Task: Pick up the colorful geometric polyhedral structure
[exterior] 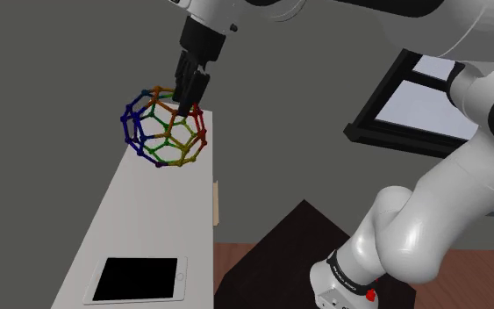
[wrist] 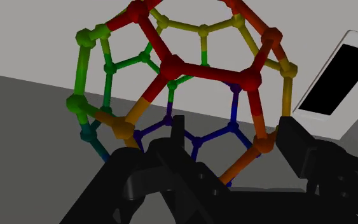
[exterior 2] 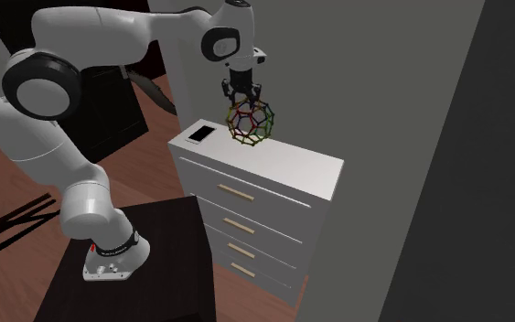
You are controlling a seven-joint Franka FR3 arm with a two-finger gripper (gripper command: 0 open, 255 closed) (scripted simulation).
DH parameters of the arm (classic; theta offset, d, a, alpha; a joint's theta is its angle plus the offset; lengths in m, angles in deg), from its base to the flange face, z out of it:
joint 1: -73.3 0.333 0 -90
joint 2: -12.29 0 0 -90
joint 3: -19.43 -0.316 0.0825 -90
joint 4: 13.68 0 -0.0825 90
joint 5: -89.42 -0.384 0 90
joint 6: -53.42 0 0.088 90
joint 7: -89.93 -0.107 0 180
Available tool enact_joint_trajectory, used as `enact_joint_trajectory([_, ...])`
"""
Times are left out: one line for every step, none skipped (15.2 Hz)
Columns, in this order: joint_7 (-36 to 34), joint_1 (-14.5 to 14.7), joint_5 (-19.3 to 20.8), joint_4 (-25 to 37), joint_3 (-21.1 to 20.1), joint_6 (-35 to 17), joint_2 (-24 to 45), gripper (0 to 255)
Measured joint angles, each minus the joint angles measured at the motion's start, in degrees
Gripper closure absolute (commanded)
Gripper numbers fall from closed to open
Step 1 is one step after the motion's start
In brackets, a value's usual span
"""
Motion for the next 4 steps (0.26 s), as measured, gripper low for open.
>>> enact_joint_trajectory([-0.3, 0.0, 0.1, 1.1, 0.0, 0.8, 0.2, 255])
enact_joint_trajectory([-0.4, 0.0, 0.2, 2.0, 0.0, 1.5, 0.5, 255])
enact_joint_trajectory([-0.6, 0.0, 0.2, 3.0, 0.0, 2.3, 0.6, 255])
enact_joint_trajectory([-0.7, 0.0, 0.2, 3.4, 0.0, 2.7, 0.6, 255])
